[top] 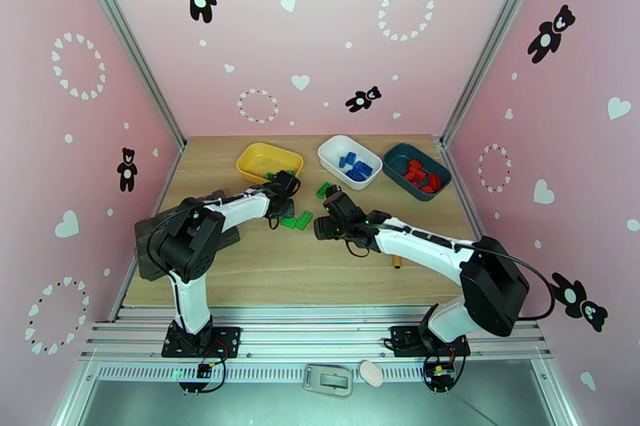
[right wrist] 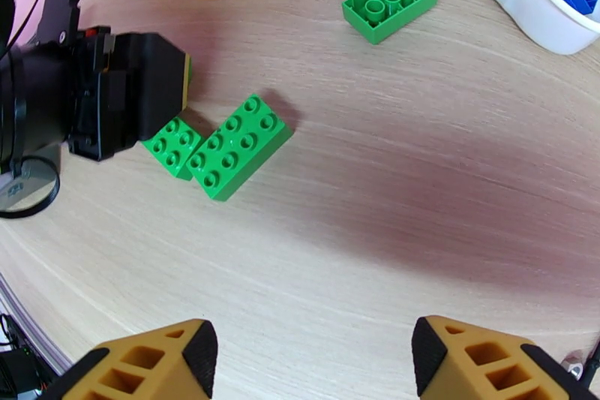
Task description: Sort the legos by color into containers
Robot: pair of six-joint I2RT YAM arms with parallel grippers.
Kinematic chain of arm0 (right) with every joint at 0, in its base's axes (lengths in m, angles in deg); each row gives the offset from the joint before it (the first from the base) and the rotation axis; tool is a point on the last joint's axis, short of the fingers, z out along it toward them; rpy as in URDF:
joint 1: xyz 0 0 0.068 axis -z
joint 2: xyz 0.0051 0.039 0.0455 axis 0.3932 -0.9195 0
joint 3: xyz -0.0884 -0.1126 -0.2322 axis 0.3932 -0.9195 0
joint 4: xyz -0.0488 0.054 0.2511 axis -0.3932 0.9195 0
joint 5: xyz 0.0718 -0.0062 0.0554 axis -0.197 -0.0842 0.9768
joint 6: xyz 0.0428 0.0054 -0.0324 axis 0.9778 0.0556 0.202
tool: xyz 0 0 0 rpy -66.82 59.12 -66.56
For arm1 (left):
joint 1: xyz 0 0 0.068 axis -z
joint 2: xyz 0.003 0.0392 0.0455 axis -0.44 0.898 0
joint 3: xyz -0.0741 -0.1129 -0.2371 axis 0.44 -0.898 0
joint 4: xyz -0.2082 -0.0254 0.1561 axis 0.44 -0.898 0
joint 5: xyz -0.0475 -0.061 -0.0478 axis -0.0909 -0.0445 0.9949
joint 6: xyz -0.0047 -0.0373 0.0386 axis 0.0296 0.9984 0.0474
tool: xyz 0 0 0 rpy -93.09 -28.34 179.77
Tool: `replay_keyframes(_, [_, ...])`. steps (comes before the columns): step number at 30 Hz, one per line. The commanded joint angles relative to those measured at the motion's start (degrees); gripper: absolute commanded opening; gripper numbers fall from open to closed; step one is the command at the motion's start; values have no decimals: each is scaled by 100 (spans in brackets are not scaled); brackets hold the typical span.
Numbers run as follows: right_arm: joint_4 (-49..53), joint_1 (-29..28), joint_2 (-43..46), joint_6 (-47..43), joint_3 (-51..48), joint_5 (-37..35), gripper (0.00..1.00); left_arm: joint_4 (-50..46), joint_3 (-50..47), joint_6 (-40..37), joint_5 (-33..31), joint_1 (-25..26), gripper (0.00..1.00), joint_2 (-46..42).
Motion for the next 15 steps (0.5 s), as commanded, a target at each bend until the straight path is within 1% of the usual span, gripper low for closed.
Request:
replay_keyframes(1, [281, 33, -169, 175, 430, -239, 67, 25, 68, -89, 62, -30, 40, -36])
replay_keyframes(3, [647, 33, -256, 404, 712, -636, 63, -10, 56, -108, 68, -31, 36, -163])
replay_keyframes(6, [1431, 28, -460, 880, 1285, -1416, 62, -118, 47, -164, 123, -30, 34, -457])
replay_keyframes(8, [1696, 29, -593, 871, 1566, -1627, 62, -230, 38, -218, 167, -31, 33, -707])
replay_keyframes(10, [1599, 41, -650, 635, 1689, -1563, 63, -320, 30, -272, 184, -27, 33, -962])
replay_keyframes(13, [1125, 36, -665, 386, 1686, -1425, 65, -502, 91, -346, 156, -33, 33, -1347])
replay_keyframes(15, [853, 1, -669, 234, 1702, -1603, 66, -593, 177, -418, 137, -62, 34, -1541])
